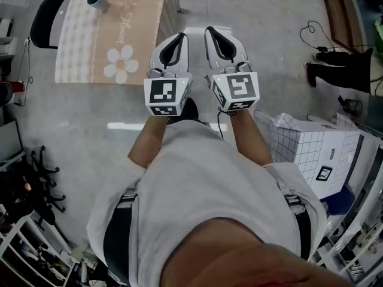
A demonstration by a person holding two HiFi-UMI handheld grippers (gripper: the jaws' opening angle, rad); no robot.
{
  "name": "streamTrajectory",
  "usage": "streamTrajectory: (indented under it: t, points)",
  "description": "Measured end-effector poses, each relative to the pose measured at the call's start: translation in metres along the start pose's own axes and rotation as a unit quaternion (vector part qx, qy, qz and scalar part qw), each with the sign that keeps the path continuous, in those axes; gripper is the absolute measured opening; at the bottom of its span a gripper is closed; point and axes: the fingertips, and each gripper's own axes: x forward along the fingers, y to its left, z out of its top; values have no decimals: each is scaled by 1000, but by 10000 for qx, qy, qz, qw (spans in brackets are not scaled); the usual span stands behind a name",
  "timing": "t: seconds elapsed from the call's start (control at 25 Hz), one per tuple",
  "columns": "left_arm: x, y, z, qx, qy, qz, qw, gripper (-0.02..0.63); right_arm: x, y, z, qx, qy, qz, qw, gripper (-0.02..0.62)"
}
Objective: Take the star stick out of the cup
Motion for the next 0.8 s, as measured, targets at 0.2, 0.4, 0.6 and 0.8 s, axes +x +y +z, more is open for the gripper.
streamTrajectory:
  t: [0.2, 0.4, 0.6, 0.8]
  points:
    - [17, 71, 8, -122, 13, 450, 9989, 3, 71, 22, 9, 30, -49, 367, 9993, 0]
    - [21, 133, 20, -142, -42, 905, 9958, 3, 133, 50, 3, 19, 242, 946, 9952, 0]
    - [27, 179, 14, -190, 92, 1315, 9911, 3, 187, 69, -1, -127, 426, 1423, 9888, 0]
    - [45, 251, 9, -349, 189, 1990, 9792, 3, 265, 87, -4, -385, 563, 2092, 9755, 0]
